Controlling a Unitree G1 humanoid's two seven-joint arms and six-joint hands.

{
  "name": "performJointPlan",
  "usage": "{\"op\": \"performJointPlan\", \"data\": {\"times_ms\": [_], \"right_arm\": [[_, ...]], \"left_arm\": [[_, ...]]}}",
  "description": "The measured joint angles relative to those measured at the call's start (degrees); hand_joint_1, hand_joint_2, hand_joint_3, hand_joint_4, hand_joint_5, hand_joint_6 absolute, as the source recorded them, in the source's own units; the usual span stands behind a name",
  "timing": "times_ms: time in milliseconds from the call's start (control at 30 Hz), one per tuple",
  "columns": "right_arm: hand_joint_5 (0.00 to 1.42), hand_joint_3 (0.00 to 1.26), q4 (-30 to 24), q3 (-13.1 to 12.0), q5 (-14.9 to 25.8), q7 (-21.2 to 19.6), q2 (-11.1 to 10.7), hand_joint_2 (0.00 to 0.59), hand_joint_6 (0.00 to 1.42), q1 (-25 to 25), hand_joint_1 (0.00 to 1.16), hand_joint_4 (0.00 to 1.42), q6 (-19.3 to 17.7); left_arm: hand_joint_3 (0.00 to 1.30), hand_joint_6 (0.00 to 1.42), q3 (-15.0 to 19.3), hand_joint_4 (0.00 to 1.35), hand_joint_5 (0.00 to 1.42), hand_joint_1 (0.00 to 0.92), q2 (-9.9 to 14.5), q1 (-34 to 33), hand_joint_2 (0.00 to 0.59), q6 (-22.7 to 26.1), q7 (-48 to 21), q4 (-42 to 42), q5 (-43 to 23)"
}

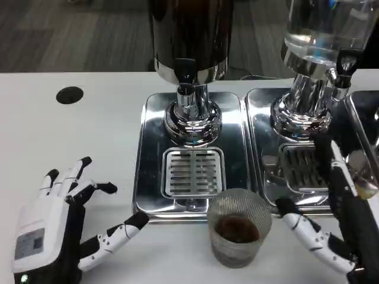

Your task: Grasp the cup under the faucet to collect the drink, then remove the cup.

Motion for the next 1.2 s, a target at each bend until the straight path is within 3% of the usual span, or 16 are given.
{"op": "performJointPlan", "data": {"times_ms": [67, 167, 233, 300, 400, 533, 667, 733, 833, 1033, 1200], "right_arm": [[0.00, 0.00, 0.03, -0.67, 1.59, 1.08, 0.03, 0.242, 0.00, -0.01, 0.53, 0.00, 0.29], [0.00, 0.00, 0.61, -2.41, 4.86, 2.71, 0.32, 0.333, 0.00, -0.16, 0.48, 0.00, 0.64], [0.00, 0.01, 0.86, -4.55, 4.24, 1.97, 0.57, 0.421, 0.00, -0.15, 0.40, 0.00, 0.75], [0.00, 0.04, 0.86, -7.25, -0.04, -1.08, 0.82, 0.484, 0.00, -0.17, 0.33, 0.00, 1.25], [0.00, 0.06, 0.82, -9.35, -9.00, -5.26, 0.08, 0.525, 0.00, -0.38, 0.29, 0.00, 3.93], [0.00, 0.07, 2.00, -10.32, -24.79, -12.17, -4.05, 0.532, 0.00, -2.39, 0.28, 0.00, 9.83], [0.00, 0.08, 3.80, -8.57, -32.67, -16.62, -5.57, 0.543, 0.00, -3.92, 0.28, 0.00, 12.61], [0.00, 0.08, 5.16, -5.99, -39.51, -19.64, -7.62, 0.545, 0.00, -5.10, 0.28, 0.00, 15.04], [0.00, 0.11, 5.93, -3.02, -45.23, -22.18, -8.93, 0.581, 0.00, -6.11, 0.21, 0.00, 18.17], [0.00, 0.11, 7.00, -0.42, -48.98, -27.20, -9.37, 0.585, 0.00, -6.50, 0.12, 0.00, 24.06], [0.00, 0.11, 8.06, 1.95, -50.01, -28.35, -10.45, 0.586, 0.00, -6.47, 0.12, 0.00, 26.76]], "left_arm": [[0.51, 0.05, 0.00, 0.00, 0.14, 0.000, -0.01, 0.00, 0.074, 0.00, -0.02, -0.07, 0.00], [0.49, 0.05, 0.00, 0.00, 0.14, 0.000, -0.09, 0.02, 0.076, 0.00, -0.02, -0.11, 0.01], [0.46, 0.05, -0.01, 0.00, 0.14, 0.000, -0.24, 0.12, 0.077, 0.00, -0.01, -0.14, 0.23], [0.41, 0.05, -0.04, 0.00, 0.14, 0.000, -0.45, 0.34, 0.081, 0.00, -0.01, -0.59, 0.31], [0.39, 0.05, -0.04, 0.00, 0.13, 0.000, -0.46, 1.18, 0.084, 0.07, -0.01, -1.67, 0.64], [0.38, 0.05, -0.02, 0.00, 0.13, 0.000, -0.49, 3.24, 0.092, 1.22, 0.00, -4.55, 1.68], [0.36, 0.03, 0.13, 0.00, 0.13, 0.000, -1.11, 4.72, 0.094, 1.73, 0.03, -5.87, 1.88], [0.35, 0.03, 0.08, 0.00, 0.13, 0.000, -1.65, 5.34, 0.094, 1.90, 0.46, -6.26, 2.65], [0.34, 0.03, -0.17, 0.00, 0.13, 0.000, -2.13, 6.14, 0.095, 1.90, 1.33, -6.49, 3.11], [0.34, 0.03, -1.93, 0.00, 0.13, 0.006, -2.13, 7.06, 0.096, 1.91, 2.35, -5.82, 5.11], [0.33, 0.03, -2.37, 0.00, 0.13, 0.009, -2.14, 7.60, 0.098, 2.10, 3.50, -5.84, 5.63]]}}
